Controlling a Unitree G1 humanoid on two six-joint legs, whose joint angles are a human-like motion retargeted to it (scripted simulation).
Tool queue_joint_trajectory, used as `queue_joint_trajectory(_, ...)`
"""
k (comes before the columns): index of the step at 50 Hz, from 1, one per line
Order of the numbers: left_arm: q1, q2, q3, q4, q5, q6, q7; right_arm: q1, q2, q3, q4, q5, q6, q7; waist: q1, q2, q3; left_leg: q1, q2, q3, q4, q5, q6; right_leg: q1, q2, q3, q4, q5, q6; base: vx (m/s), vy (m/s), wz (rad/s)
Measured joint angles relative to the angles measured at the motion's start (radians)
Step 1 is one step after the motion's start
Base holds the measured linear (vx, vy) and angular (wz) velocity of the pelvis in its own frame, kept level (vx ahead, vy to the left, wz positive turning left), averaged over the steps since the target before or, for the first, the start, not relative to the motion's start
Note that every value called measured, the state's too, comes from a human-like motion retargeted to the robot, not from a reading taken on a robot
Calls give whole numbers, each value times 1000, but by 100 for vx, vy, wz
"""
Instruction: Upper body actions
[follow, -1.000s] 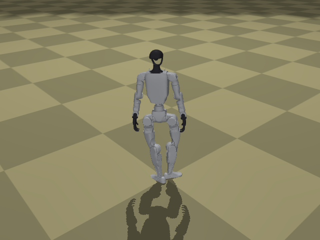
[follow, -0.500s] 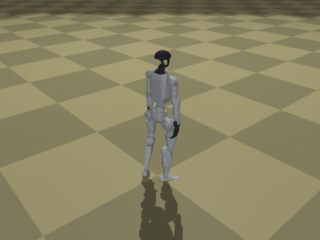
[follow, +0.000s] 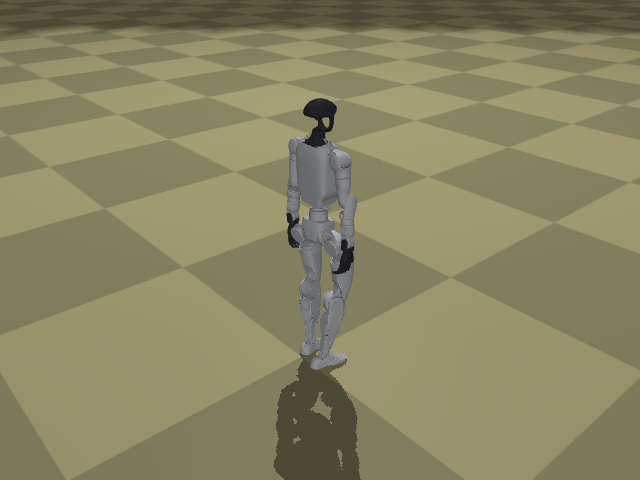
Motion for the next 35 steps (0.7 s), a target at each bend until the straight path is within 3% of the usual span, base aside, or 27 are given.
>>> queue_joint_trajectory(5, -21, -2, 8, -32, -34, -15, -21, 5, -8, -31, 26, 30, 10, -9, -32, 1, 4, -36, -17, -166, 7, 39, -20, -36, 39, 267, 35, 33, 12, 1, -12, 171)
queue_joint_trajectory(9, -35, 4, -15, -40, -27, -21, -18, 11, -5, -45, 5, 34, -1, -29, -89, -4, 15, -72, -51, -338, 6, 83, -48, -32, 38, 437, 4, 43, 78, -7, -17, 250)
queue_joint_trajectory(11, -45, 8, -28, -38, -24, -21, -16, 12, -2, -44, -13, 25, -7, -28, -92, -9, 30, -84, -58, -382, 3, 101, -69, -18, 32, 424, -9, 20, 93, -13, -19, 202)
queue_joint_trajectory(15, -60, 13, -41, -42, -23, -23, -16, 7, 1, -26, -49, -1, -16, -19, -16, -33, 72, -91, -60, -402, -17, 121, -107, 27, 11, 235, -60, -12, 24, -20, -16, 123)
queue_joint_trajectory(18, -66, 2, -62, -43, -30, -31, -12, 2, -13, -36, -73, -43, -23, -15, 72, -36, 90, -118, -50, -370, -41, 104, -79, 30, 1, 150, -72, -5, 20, -23, -9, 147)
queue_joint_trajectory(22, -46, -20, -53, -14, -61, -43, 27, 18, -43, -27, -99, -114, -27, -44, 50, -52, 74, -169, -14, -126, -58, 33, 24, 36, -40, -6, -81, -26, 22, -10, 1, 269)
queue_joint_trajectory(28, -38, -27, -34, 12, -56, -28, 35, 40, -68, -49, -65, -100, -35, -110, -34, -72, 45, -134, 61, 577, -23, -127, 127, 57, -138, -340, -81, -65, 57, -10, 9, 336)
queue_joint_trajectory(35, -25, -24, -32, 41, -75, -18, 51, 68, -77, -97, -27, -80, -10, -117, 4, -85, -12, -51, 64, 796, 71, -238, 183, 115, -190, -692, -122, -75, 109, 6, 19, 255)
